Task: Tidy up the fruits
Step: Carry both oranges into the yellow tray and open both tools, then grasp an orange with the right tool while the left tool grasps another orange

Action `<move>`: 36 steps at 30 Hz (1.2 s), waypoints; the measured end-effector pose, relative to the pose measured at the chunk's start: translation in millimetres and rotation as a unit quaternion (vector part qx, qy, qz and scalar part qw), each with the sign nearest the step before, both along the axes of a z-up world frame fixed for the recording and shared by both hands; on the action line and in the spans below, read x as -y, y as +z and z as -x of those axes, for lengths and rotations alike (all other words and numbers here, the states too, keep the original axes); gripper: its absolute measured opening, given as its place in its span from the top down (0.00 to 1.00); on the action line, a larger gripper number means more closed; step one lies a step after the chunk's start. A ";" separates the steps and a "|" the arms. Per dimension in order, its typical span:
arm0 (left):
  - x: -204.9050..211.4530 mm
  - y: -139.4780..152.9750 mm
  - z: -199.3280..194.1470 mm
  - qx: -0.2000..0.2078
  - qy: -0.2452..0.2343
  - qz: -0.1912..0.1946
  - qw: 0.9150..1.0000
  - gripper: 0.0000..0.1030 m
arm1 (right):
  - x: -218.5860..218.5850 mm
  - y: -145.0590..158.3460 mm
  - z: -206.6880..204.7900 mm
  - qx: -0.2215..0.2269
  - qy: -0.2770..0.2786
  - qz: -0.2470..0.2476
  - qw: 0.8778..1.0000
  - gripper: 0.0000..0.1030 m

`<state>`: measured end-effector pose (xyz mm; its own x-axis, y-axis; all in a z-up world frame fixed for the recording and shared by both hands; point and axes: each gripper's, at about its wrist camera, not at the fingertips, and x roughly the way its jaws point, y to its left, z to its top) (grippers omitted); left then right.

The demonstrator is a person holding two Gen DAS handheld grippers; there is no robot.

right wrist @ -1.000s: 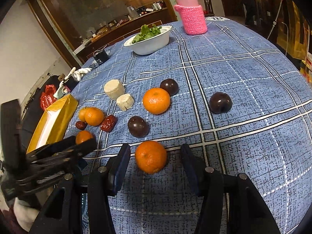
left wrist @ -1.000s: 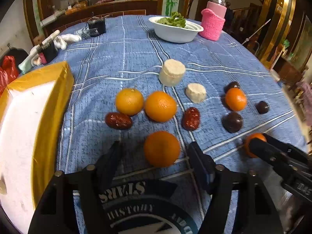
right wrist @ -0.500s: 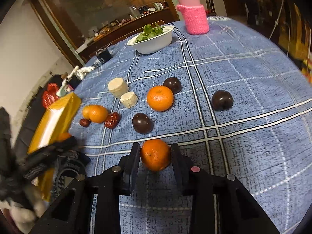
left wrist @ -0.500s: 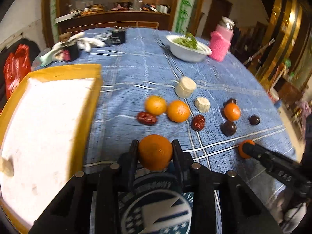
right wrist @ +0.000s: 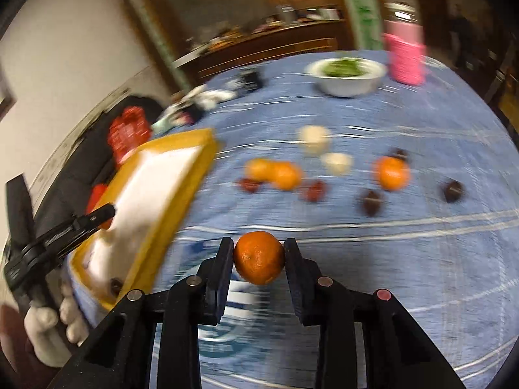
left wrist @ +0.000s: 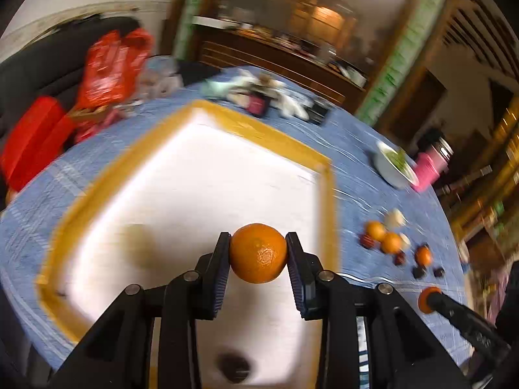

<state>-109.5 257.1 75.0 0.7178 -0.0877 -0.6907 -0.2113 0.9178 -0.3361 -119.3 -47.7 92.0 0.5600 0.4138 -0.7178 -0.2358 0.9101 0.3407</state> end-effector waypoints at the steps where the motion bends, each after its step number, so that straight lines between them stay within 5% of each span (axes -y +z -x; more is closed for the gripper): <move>1: -14.0 -1.7 4.6 -0.001 0.015 0.004 1.000 0.68 | -14.6 0.9 -0.6 0.000 0.016 -0.001 1.000 0.66; 9: -66.5 -18.8 24.0 -0.018 0.055 0.018 0.998 0.68 | -140.4 -10.0 -5.8 -0.010 0.128 0.025 0.991 0.66; 15: -83.0 -20.7 32.3 -0.015 0.061 0.031 0.998 0.63 | -187.2 -34.7 -6.6 -0.025 0.159 0.065 0.985 0.64; 22: -83.5 -8.4 40.3 0.003 0.064 0.029 0.997 0.40 | -194.2 -38.9 -7.8 -0.037 0.163 0.058 0.984 0.64; 26: -75.5 -1.2 41.2 0.007 0.060 0.024 0.998 0.30 | -186.9 -28.7 -1.6 -0.016 0.151 0.062 0.986 0.51; 30: -56.4 5.9 39.6 0.006 0.031 0.025 0.999 0.30 | -171.5 -9.6 8.1 0.024 0.129 0.072 0.989 0.38; 36: -12.6 18.3 35.2 0.009 -0.015 0.001 1.000 0.30 | -141.6 5.5 11.2 0.056 0.085 0.090 0.991 0.34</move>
<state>-144.7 269.7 93.4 0.7276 -0.1118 -0.6768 -0.1765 0.9229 -0.3422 -130.5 93.9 97.4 0.5732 0.3803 -0.7258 -0.4184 0.8975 0.1398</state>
